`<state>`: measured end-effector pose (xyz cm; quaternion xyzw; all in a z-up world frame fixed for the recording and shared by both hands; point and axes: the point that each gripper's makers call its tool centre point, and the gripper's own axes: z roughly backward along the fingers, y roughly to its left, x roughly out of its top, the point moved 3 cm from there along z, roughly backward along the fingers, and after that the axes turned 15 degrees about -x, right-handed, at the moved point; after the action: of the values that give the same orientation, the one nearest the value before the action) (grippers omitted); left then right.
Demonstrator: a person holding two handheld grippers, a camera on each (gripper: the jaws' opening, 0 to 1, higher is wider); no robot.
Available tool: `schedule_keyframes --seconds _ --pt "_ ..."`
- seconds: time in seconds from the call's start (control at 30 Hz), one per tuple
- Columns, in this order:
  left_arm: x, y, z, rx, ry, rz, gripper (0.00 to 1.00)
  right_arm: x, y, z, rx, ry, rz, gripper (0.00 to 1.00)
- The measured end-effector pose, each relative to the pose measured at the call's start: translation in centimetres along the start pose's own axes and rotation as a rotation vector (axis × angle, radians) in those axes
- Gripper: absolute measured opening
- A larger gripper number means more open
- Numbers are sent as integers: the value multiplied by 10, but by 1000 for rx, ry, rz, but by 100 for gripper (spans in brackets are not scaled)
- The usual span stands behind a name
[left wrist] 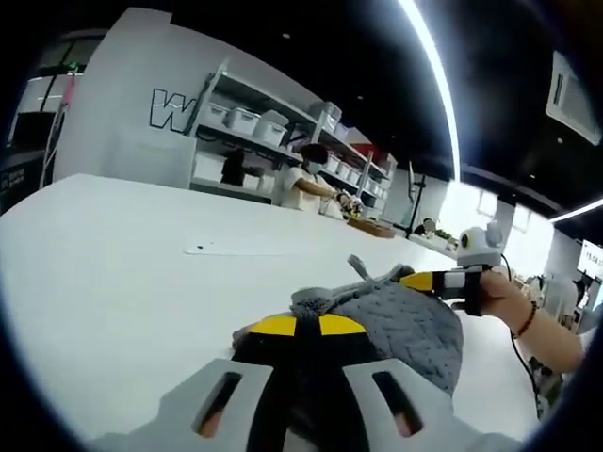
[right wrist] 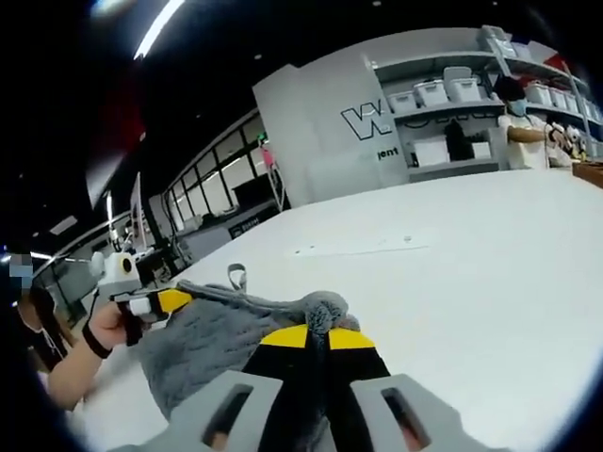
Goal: Open the folded towel by lifting each exposed corner and separating the folded layers until the towel lies flat within the target outline without major curled edges
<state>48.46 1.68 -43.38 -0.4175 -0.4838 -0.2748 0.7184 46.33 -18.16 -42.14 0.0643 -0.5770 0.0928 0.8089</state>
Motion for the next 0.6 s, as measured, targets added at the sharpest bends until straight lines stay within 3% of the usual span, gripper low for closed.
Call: schedule_keyframes --seconds 0.6 --pt "4 21 3 30 -22 42 2 -9 -5 -1 3 17 -69 0"
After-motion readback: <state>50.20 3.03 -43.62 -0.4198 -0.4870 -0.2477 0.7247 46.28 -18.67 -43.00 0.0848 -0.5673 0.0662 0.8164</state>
